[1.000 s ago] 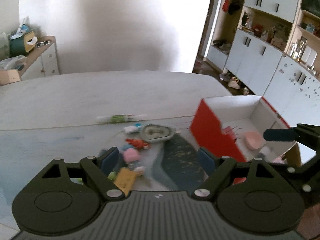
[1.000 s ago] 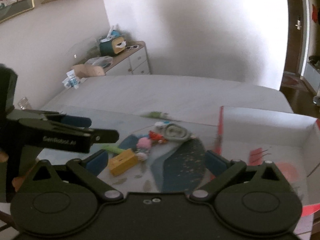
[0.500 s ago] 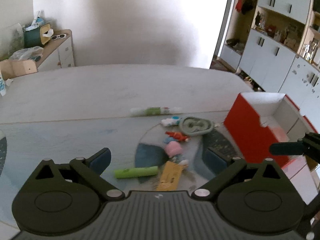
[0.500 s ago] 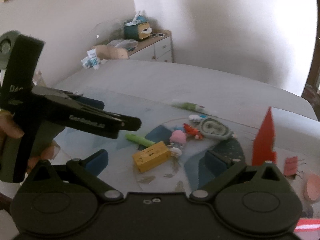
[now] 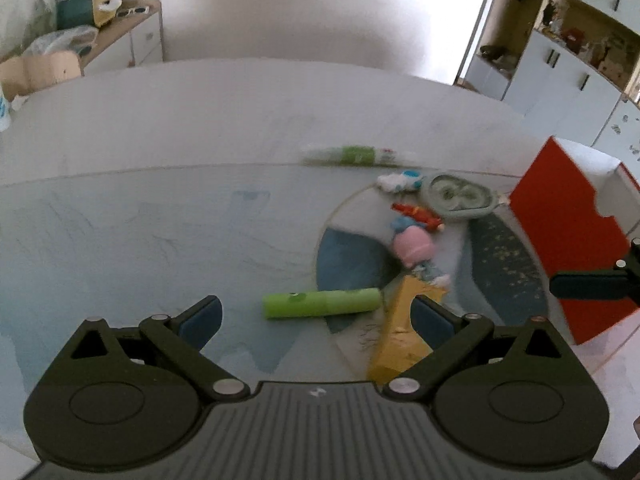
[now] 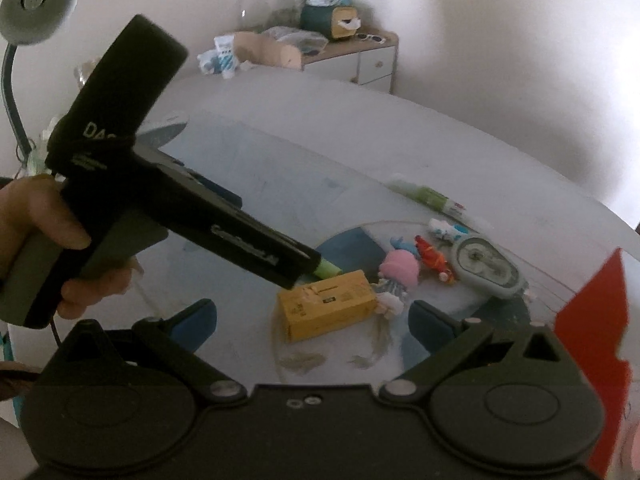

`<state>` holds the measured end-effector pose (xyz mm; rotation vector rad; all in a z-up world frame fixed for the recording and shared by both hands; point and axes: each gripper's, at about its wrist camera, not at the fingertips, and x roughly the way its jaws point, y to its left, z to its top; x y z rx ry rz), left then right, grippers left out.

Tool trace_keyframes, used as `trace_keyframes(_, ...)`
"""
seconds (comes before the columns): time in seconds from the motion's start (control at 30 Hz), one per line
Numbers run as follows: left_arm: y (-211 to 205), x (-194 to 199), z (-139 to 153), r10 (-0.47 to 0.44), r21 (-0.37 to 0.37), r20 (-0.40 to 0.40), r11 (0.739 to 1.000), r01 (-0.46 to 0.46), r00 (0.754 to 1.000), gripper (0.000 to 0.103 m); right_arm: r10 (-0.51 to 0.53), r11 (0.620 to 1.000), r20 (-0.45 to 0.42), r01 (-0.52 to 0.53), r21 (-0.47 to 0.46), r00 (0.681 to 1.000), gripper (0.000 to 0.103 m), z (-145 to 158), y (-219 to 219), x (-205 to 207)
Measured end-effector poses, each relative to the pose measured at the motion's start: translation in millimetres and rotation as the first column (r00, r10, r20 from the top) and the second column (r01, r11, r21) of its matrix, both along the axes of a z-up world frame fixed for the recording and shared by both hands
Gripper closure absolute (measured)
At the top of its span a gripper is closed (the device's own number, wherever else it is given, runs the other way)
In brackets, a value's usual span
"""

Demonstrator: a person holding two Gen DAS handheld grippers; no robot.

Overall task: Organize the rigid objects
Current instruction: 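Grasp the green tube with the left tool while the right tool grasps the yellow carton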

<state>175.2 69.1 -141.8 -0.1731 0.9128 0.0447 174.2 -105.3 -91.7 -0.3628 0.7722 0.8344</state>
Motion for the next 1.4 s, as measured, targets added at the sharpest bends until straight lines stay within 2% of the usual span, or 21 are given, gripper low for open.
trace_keyframes(0.33,-3,21,-22,-0.018,0.008,-0.023,1.000,0.018,1.000,0.002,0.073,0.996,0.011,-0.072,-0.061,0.997,0.001,-23,19,12)
trace_keyframes(0.47,-1,28,-25,0.008,-0.013,-0.022,1.000,-0.008,1.000,0.002,0.086,0.994,0.004,-0.085,-0.068,0.996,0.001,-28,25,16)
trace_keyframes(0.6,0,32,-31,0.021,0.013,-0.038,1.000,-0.021,0.999,0.002,0.092,0.994,-0.006,-0.092,-0.061,0.996,0.001,-33,27,17)
trace_keyframes(0.7,3,31,-37,0.036,-0.010,-0.051,0.999,-0.036,0.998,0.002,0.083,0.994,0.002,-0.083,-0.066,0.997,0.001,-36,29,18)
trace_keyframes(0.87,-3,32,-40,0.019,0.028,-0.041,0.999,-0.018,0.999,0.002,0.076,0.994,0.005,-0.075,-0.074,0.997,0.002,-41,31,21)
trace_keyframes(1.0,-7,33,-42,0.025,0.065,-0.033,0.998,-0.023,0.999,0.002,0.078,0.994,0.005,-0.077,-0.077,0.997,0.004,-44,32,23)
trace_keyframes(1.2,-7,31,-42,0.053,0.068,-0.021,0.996,-0.051,0.998,0.003,0.089,0.991,0.049,-0.083,-0.100,0.995,0.014,-46,33,19)
trace_keyframes(1.3,-9,28,-41,0.037,0.073,-0.004,0.997,-0.037,0.999,0.013,0.085,0.991,0.067,-0.078,-0.113,0.994,0.022,-46,32,19)
trace_keyframes(1.37,-12,26,-40,0.022,0.093,0.005,0.995,-0.023,1.000,0.031,0.085,0.990,0.073,-0.076,-0.118,0.994,0.024,-47,31,20)
trace_keyframes(1.4,-14,26,-39,0.012,0.104,0.008,0.995,-0.013,1.000,0.034,0.090,0.989,0.076,-0.080,-0.122,0.993,0.024,-47,30,20)
